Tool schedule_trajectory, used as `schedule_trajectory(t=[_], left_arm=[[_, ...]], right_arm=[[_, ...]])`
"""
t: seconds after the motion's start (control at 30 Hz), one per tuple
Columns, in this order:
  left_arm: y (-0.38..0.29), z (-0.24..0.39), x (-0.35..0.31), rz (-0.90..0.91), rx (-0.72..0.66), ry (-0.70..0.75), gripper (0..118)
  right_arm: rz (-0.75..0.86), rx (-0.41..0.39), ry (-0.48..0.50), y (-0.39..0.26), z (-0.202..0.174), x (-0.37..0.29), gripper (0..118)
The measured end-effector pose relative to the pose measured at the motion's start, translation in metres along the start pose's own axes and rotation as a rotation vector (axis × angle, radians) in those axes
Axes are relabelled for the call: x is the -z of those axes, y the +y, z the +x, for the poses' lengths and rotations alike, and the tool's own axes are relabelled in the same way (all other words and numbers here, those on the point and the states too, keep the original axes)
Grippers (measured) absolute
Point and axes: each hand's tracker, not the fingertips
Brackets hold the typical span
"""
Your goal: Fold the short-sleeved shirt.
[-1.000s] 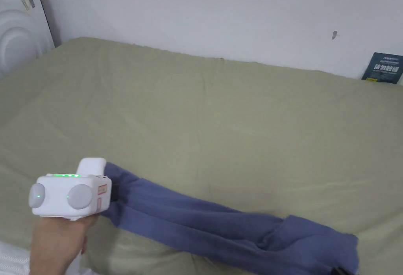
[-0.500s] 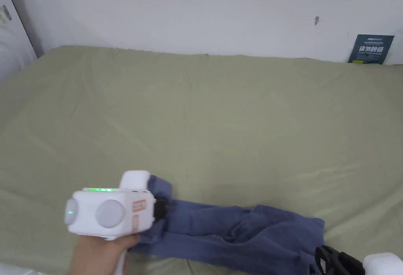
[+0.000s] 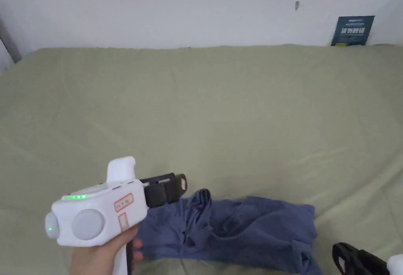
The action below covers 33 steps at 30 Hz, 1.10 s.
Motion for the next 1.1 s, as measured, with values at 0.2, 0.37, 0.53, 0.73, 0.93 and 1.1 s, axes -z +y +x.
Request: schedule_trajectory(t=[0.2,0.37,0.53,0.73,0.93,1.1], left_arm=[[-0.018,-0.042,0.01,-0.105,-0.146,0.137,9],[-0.068,-0.015,0.063,-0.281,-0.106,0.097,9],[-0.111,0.039,0.114,-0.325,-0.066,0.031,8],[-0.109,0.062,0.11,-0.298,-0.021,0.072,8],[-0.078,0.043,0.061,-0.173,0.004,0.053,8],[-0.053,-0.002,0.028,-0.174,0.043,0.179,9]], right_arm=[[0.004,0.04,-0.003,-0.003,0.001,0.001,7],[0.003,0.021,-0.003,-0.002,-0.002,0.002,7],[0.008,0.026,-0.004,0.0,-0.001,0.002,7],[0.01,0.033,-0.009,-0.001,0.003,-0.001,7],[0.004,0.032,-0.009,-0.002,0.001,0.0,7],[-0.007,0.012,-0.014,-0.005,0.002,0.003,7]])
